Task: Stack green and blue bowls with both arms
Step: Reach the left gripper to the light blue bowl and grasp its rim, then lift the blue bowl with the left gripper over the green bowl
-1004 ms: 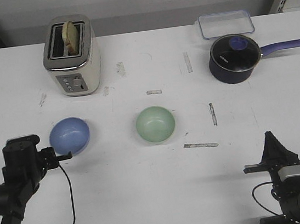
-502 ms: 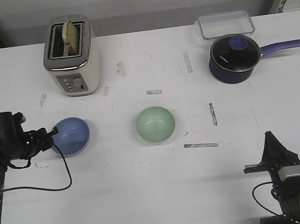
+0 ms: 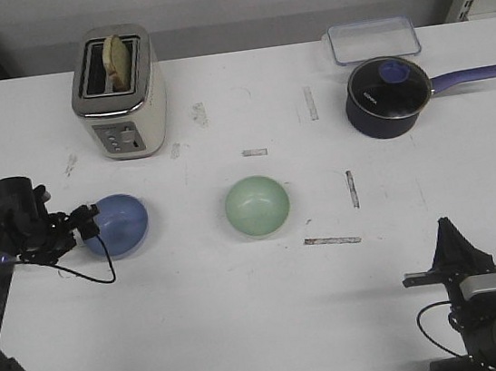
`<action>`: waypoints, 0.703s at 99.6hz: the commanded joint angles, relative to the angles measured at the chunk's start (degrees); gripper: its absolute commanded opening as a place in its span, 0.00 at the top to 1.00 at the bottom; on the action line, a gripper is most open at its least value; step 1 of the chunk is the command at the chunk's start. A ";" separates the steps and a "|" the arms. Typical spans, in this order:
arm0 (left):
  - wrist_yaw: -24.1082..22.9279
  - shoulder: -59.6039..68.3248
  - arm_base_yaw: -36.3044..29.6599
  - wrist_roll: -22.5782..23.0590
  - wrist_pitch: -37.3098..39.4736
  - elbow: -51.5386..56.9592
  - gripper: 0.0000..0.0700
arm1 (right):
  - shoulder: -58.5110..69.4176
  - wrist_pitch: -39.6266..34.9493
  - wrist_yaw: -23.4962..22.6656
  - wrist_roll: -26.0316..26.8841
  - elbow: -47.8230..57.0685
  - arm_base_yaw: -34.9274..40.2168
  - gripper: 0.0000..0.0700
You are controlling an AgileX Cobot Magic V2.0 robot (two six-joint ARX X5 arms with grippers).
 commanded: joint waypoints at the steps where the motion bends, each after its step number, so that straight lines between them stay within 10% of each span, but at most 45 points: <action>1: 0.31 2.36 -0.24 0.31 0.31 1.03 0.47 | -0.31 0.79 0.00 0.72 0.24 0.04 1.00; 21: 0.28 5.73 -1.18 0.33 1.92 1.05 0.52 | -0.31 0.76 -0.02 0.72 0.24 0.04 1.00; 40: 0.28 5.77 -1.46 0.35 2.36 1.07 1.00 | -0.31 0.79 -0.02 0.72 0.24 0.04 1.00; 70: 0.24 5.77 -4.81 0.15 -4.04 7.91 1.00 | -0.31 0.79 -0.02 0.72 0.24 0.04 1.00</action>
